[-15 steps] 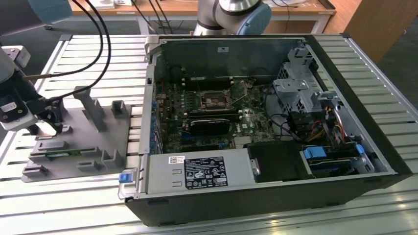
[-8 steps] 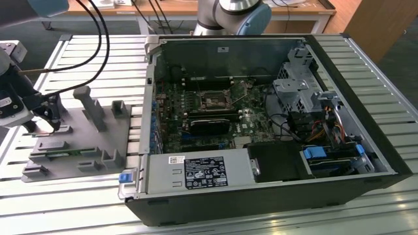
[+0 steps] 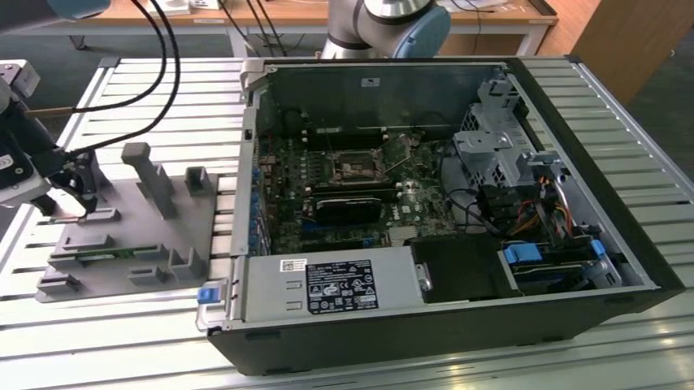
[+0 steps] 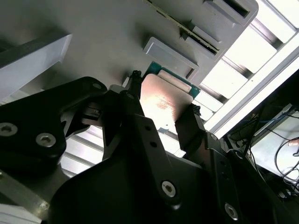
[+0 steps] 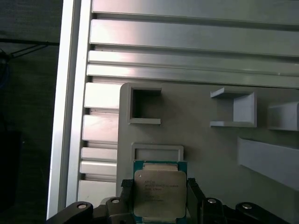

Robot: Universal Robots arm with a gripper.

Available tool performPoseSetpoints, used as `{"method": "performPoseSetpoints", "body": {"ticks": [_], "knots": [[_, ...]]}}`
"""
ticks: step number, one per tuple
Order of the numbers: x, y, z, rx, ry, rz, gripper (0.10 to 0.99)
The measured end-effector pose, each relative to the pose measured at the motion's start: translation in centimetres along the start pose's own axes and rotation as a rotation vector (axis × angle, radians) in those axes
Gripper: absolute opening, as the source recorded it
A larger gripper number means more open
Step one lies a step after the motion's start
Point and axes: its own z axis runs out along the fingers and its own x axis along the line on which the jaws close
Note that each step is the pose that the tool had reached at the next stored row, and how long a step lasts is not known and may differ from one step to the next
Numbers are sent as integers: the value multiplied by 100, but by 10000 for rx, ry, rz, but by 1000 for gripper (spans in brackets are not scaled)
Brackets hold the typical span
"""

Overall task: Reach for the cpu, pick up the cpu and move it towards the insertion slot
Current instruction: 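Pick up the cpu and move it towards the insertion slot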

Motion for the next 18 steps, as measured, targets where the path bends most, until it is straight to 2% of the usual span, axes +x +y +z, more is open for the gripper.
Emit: {"method": "performPoseSetpoints", "body": {"ticks": [18], "knots": [[2,13,-282,0,1,0,541]]}}
